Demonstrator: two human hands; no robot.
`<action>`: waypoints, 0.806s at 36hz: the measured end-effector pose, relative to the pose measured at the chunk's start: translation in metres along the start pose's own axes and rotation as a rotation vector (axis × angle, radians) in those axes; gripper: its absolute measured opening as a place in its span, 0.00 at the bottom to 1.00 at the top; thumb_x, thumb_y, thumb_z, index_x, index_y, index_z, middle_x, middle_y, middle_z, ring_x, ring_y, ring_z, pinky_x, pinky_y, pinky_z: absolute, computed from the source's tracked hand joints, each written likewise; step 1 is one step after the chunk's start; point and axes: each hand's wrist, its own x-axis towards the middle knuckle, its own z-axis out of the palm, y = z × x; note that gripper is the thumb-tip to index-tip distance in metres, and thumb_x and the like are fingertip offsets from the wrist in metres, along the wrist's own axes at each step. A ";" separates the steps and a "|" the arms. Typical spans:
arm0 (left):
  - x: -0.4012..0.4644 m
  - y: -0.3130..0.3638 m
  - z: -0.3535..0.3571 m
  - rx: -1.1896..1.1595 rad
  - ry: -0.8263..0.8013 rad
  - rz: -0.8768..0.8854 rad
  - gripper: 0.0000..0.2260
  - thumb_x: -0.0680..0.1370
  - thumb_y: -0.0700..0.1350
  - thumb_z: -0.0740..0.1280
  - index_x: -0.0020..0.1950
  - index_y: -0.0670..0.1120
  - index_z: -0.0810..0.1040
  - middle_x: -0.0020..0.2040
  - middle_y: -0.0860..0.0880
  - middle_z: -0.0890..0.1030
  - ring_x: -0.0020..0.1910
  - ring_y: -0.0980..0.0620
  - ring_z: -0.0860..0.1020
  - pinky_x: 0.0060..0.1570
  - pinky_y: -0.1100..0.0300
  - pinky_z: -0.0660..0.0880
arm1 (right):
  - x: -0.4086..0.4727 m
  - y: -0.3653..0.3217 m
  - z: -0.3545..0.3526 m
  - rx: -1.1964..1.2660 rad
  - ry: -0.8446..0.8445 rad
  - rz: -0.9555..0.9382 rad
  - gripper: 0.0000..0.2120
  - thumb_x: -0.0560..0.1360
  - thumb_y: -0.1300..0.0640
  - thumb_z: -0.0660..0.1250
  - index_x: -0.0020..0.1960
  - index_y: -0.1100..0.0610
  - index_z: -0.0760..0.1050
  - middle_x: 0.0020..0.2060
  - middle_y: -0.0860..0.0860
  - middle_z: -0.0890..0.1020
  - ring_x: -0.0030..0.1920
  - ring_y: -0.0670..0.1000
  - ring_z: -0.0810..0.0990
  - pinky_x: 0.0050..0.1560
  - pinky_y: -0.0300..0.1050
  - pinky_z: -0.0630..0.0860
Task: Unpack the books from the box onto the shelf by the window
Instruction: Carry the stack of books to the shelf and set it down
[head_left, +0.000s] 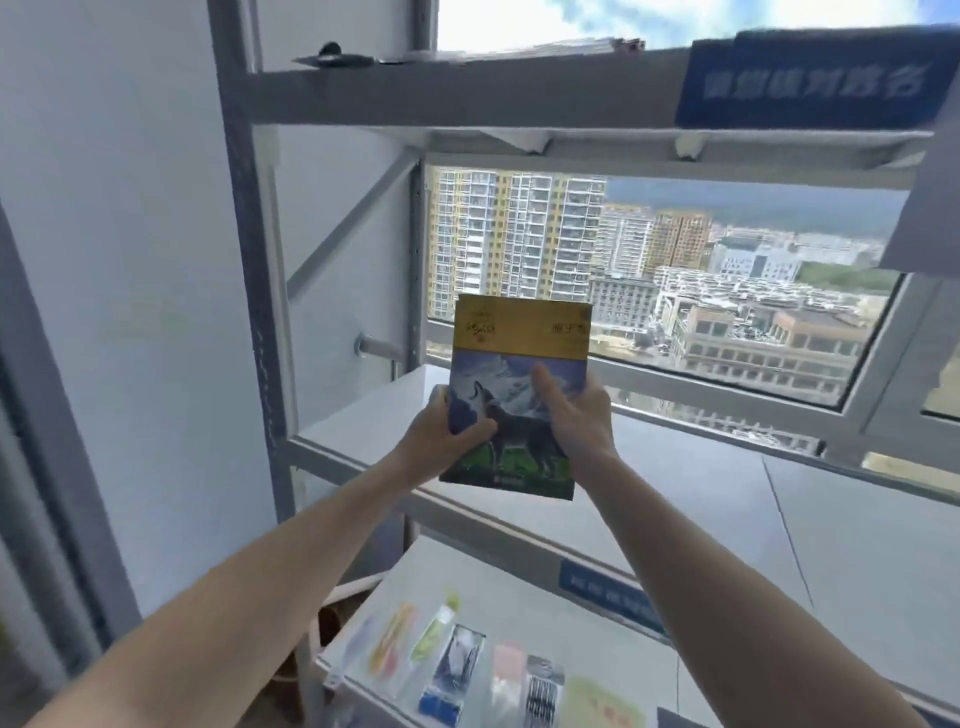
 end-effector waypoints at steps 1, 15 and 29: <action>0.011 -0.010 -0.005 0.009 0.022 0.020 0.19 0.76 0.46 0.72 0.59 0.45 0.66 0.46 0.54 0.76 0.40 0.65 0.80 0.34 0.72 0.75 | 0.008 0.005 0.010 0.006 0.002 -0.030 0.21 0.72 0.43 0.73 0.59 0.54 0.75 0.46 0.55 0.84 0.46 0.55 0.84 0.49 0.59 0.82; 0.119 -0.124 -0.051 -0.025 -0.035 0.195 0.29 0.74 0.40 0.74 0.68 0.46 0.61 0.36 0.59 0.77 0.32 0.59 0.79 0.32 0.74 0.73 | 0.072 0.078 0.109 -0.003 0.068 -0.251 0.18 0.76 0.56 0.70 0.60 0.41 0.67 0.55 0.51 0.80 0.53 0.54 0.81 0.51 0.55 0.81; 0.142 -0.160 -0.052 -0.055 -0.256 0.016 0.26 0.72 0.47 0.76 0.65 0.54 0.66 0.53 0.56 0.81 0.50 0.58 0.81 0.43 0.68 0.79 | 0.085 0.104 0.127 0.066 0.140 -0.134 0.15 0.77 0.56 0.70 0.60 0.45 0.70 0.49 0.48 0.82 0.47 0.47 0.83 0.43 0.39 0.80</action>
